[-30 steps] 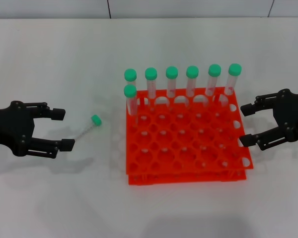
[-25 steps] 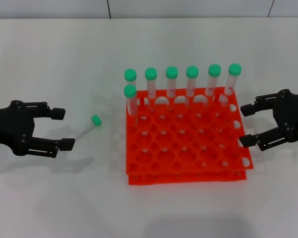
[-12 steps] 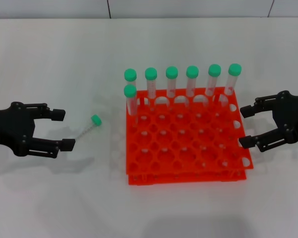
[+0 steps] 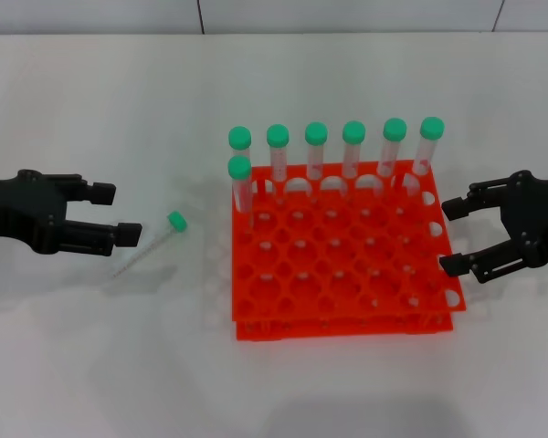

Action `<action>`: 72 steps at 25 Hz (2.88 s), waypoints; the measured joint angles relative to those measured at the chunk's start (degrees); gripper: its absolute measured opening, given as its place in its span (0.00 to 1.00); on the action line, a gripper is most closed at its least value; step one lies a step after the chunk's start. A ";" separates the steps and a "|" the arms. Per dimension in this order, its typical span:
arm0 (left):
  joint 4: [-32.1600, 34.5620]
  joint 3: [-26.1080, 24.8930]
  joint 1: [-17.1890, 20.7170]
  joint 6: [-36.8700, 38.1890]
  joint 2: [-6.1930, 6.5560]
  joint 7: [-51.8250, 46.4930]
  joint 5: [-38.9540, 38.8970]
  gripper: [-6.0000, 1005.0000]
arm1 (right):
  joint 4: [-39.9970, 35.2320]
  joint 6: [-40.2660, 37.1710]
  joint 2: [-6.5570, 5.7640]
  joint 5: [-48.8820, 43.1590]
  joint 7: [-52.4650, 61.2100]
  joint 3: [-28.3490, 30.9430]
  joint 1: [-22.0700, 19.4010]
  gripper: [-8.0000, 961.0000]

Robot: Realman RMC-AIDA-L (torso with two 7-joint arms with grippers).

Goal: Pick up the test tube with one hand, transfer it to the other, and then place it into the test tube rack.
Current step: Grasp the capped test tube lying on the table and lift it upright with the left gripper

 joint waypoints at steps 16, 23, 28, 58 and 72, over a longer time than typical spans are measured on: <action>9.32 5.52 -11.48 7.19 3.24 -33.22 20.04 0.86 | -0.23 2.08 0.58 -0.81 -0.70 0.00 0.37 0.88; 8.44 10.26 -15.62 5.64 2.41 -34.46 30.96 0.86 | -0.31 2.53 1.58 -2.73 -0.69 0.00 1.45 0.88; 6.88 14.53 -17.09 2.26 1.19 -34.80 34.22 0.86 | -0.31 2.95 1.74 -3.10 -0.68 0.00 1.29 0.88; -4.39 23.67 -19.66 -9.50 -4.50 -37.29 38.68 0.71 | 0.36 4.97 3.08 -3.68 -0.65 0.00 0.89 0.88; -5.68 23.71 -19.75 -10.14 -4.46 -37.97 38.74 0.22 | 0.29 5.64 3.09 -3.68 -0.70 0.00 0.96 0.88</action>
